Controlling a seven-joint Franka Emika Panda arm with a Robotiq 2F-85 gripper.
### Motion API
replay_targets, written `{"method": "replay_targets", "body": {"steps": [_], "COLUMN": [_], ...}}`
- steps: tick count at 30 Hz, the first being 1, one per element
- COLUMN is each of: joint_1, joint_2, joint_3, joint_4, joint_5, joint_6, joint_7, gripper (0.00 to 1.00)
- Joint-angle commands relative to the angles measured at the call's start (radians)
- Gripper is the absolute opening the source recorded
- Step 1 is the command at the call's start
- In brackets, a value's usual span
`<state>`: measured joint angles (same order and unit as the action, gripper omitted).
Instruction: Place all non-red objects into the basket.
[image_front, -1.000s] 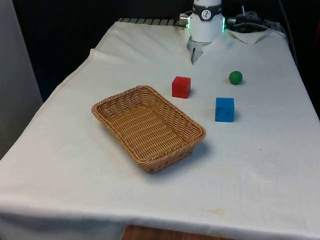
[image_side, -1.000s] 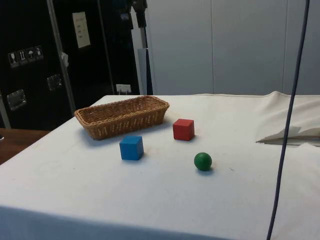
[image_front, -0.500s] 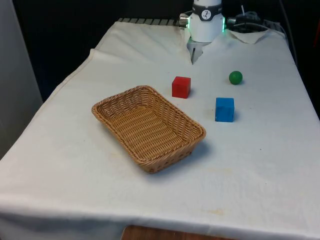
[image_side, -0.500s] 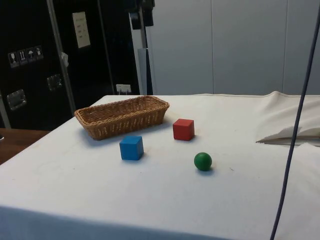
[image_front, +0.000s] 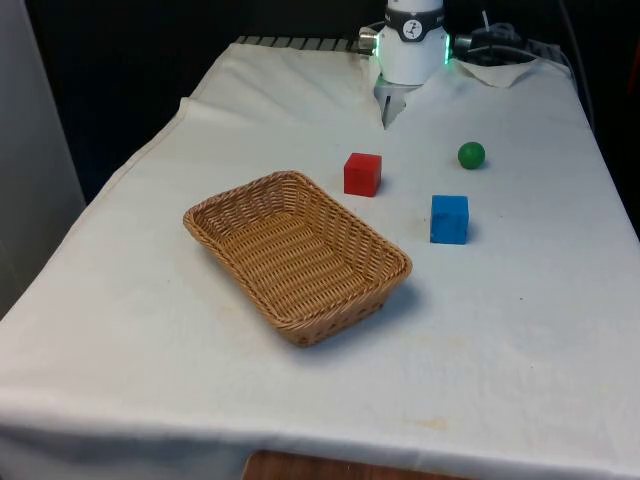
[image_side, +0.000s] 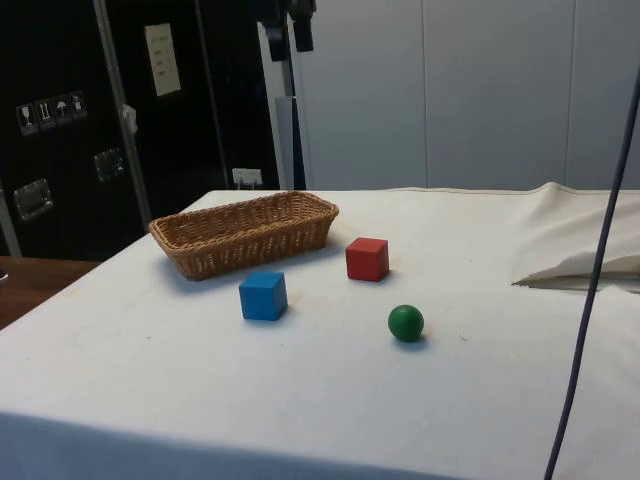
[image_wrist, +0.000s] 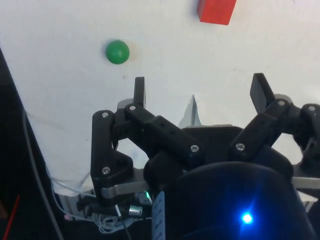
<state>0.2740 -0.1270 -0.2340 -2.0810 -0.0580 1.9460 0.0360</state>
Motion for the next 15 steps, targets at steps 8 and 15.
{"method": "replay_targets", "body": {"steps": [8,15], "joint_1": [-0.001,-0.002], "joint_2": [-0.068,-0.121], "joint_3": [0.007,0.009], "joint_4": [-0.071,-0.131], "joint_5": [-0.024,-0.031], "joint_6": [0.000,0.003], "joint_7": [0.035,0.055], "gripper": [1.00,1.00]}}
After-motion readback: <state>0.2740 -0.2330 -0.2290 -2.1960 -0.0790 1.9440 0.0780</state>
